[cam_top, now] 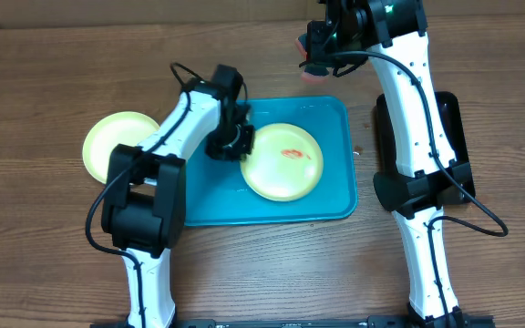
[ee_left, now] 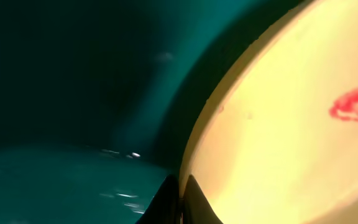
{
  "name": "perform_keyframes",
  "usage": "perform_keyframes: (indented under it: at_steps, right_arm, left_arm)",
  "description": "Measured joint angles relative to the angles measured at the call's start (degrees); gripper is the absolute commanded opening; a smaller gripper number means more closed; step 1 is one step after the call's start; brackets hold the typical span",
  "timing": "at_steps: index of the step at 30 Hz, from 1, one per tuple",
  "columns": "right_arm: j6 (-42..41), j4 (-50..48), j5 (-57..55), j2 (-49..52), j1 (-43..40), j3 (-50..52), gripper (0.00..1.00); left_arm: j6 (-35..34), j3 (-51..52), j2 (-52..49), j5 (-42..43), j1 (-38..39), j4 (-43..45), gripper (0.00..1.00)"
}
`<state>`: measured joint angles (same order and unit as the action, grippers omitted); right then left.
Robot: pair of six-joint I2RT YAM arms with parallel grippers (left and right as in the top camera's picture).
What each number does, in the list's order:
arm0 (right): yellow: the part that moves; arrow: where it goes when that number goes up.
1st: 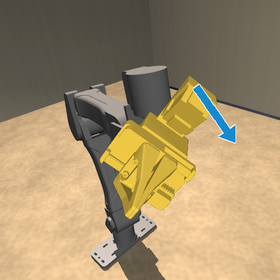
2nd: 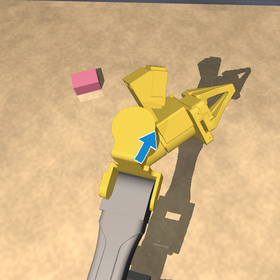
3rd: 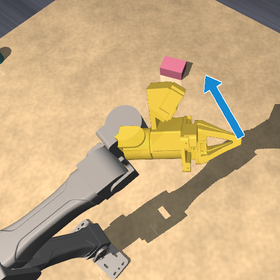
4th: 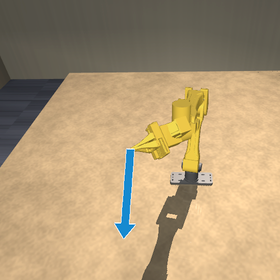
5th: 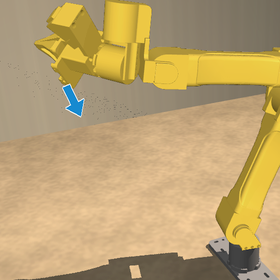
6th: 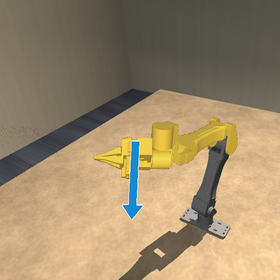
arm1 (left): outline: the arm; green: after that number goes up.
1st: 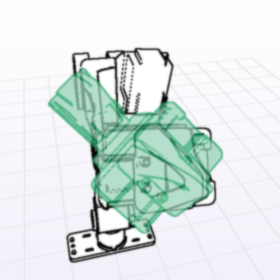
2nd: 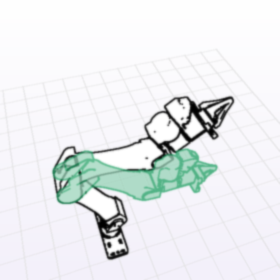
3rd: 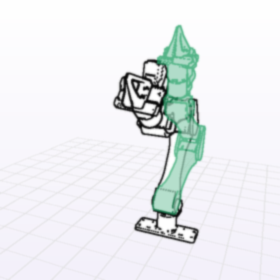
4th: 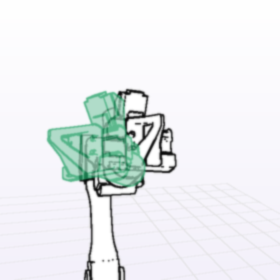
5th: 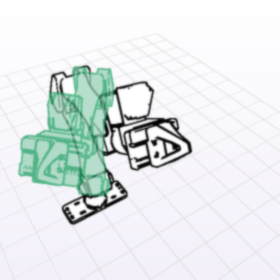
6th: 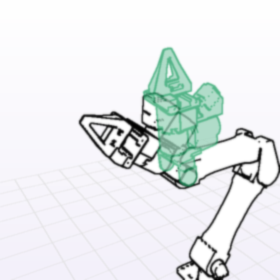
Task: Clean dirty plates on tray and stack at the side
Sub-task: 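Drag the stained yellow plate to the tray center with the left gripper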
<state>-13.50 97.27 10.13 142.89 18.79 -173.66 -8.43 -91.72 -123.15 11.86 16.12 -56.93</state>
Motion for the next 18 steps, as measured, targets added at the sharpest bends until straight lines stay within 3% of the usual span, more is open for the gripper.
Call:
perform_keyframes:
  at_steps: [5, 11, 13, 16, 18]
  right_arm:
    - [0.0, -0.1, 0.1, 0.0, 0.0, 1.3, 0.04]
    - [0.0, 0.0, 0.2, 0.0, 0.0, 6.0, 0.04]
    - [0.0, 0.0, 0.3, 0.0, 0.0, 6.7, 0.04]
    - [0.0, 0.0, 0.4, 0.0, 0.0, 7.0, 0.04]
    - [0.0, 0.0, 0.4, 0.0, 0.0, 7.0, 0.04]
  left_arm:
    - [5.8, -0.2, 0.0, -8.9, -0.5, 3.4, 0.04]
    - [14.7, -0.3, 0.0, -13.9, -0.5, 9.7, 0.04]
    - [16.8, -0.3, 0.0, -14.7, -0.5, 12.2, 0.15]
    - [17.6, -0.4, 0.0, -16.0, -0.5, 14.5, 0.43]
    - [16.7, -1.0, 0.0, -16.8, -0.5, 13.5, 0.5]
